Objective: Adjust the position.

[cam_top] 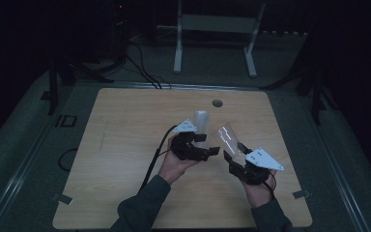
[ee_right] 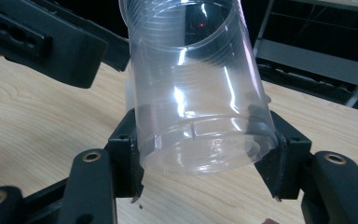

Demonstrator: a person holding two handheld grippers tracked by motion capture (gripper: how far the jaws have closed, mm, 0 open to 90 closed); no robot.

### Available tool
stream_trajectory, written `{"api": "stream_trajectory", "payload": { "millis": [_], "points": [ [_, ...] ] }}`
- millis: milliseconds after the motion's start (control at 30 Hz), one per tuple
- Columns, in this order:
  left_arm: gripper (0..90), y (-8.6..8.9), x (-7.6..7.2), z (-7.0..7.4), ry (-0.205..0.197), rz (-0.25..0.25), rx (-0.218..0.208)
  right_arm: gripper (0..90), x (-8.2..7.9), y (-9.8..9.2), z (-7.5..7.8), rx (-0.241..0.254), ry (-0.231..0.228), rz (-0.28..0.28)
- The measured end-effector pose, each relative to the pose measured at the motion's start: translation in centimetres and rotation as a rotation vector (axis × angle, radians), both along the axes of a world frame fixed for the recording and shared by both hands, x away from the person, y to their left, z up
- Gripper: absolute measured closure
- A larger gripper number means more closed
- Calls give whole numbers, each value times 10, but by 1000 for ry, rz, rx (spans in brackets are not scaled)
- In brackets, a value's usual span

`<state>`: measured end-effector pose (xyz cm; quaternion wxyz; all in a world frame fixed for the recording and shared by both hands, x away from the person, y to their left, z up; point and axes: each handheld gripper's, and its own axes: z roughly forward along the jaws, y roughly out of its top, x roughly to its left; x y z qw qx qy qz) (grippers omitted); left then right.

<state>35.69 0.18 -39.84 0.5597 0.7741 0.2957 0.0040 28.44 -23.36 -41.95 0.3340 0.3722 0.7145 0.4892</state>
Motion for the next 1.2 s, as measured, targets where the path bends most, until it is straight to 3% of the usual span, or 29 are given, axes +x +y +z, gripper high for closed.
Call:
{"api": "stream_trajectory", "payload": {
  "millis": [167, 467, 1000, 1200],
  "points": [
    [188, -4, 1, 0, 27, -10, -27, 413, -1, 2, 1, 2, -15, 6],
    [183, -5, 5, 0, 87, -25, -121, 413, -3, 6, 1, 7, -46, 14],
    [174, -15, 4, 0, 131, -12, -244, 412, -6, 13, -3, 8, -57, 44],
    [232, -16, 2, -1, 130, 20, -302, 410, -6, 14, -6, -1, -51, 45]
  ]
}}
